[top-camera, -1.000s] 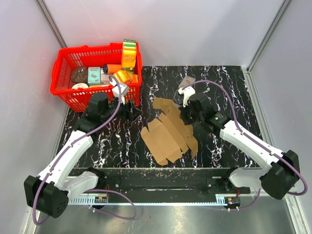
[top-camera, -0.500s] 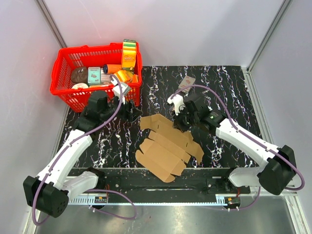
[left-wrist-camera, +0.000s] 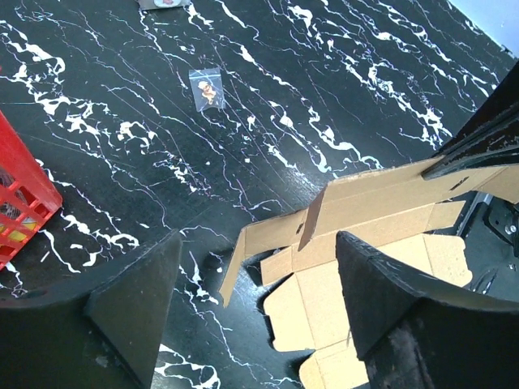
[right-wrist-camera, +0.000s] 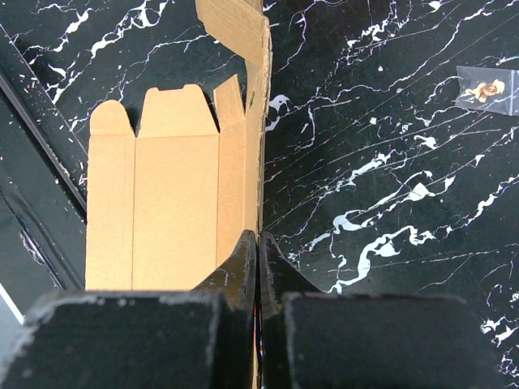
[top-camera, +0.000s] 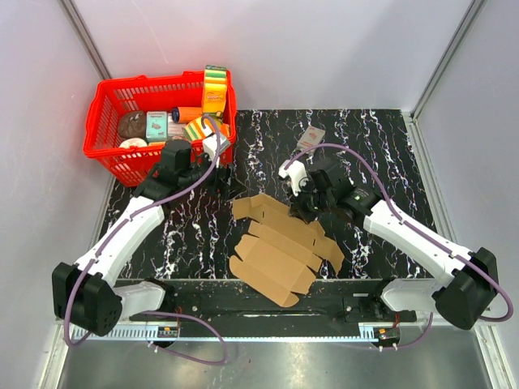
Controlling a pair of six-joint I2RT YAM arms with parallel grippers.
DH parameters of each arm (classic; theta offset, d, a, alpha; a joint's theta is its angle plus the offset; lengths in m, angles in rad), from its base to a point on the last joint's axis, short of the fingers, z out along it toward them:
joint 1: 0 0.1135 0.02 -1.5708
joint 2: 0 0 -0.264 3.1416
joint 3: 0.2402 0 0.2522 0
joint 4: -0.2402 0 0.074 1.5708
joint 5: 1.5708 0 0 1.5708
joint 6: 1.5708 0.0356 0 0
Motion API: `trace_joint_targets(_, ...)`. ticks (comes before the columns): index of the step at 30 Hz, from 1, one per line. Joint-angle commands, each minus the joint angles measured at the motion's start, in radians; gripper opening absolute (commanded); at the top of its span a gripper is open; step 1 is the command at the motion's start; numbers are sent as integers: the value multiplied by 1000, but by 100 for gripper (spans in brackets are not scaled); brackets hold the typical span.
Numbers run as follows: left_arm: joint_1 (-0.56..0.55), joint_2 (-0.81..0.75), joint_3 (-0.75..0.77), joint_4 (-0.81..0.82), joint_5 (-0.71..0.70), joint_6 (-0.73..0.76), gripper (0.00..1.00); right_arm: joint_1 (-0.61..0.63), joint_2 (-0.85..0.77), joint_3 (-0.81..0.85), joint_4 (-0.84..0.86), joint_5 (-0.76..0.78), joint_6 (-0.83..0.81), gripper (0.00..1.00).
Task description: Fold the paper box
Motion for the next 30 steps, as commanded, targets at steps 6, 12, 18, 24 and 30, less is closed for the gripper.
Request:
trace_joint_targets(6,-42,87,104,-30,26,59,82,13,-31,8,17,-21,-9,0)
trace_joint_targets(12,-81,126,104,-30,15,47,68,14,-45,0,31,-9,0,0)
trace_joint_targets(18,-97,155,98,-25,41,45,63,14,-45,4,34,-15,5,0)
trace_joint_targets(24,-106,176,104,-25,52,39,51,13,-40,4,37,-20,8,0)
trace_joint_targets(30,-124,187,109,-27,66,37,46,13,-38,-1,46,-14,12,0)
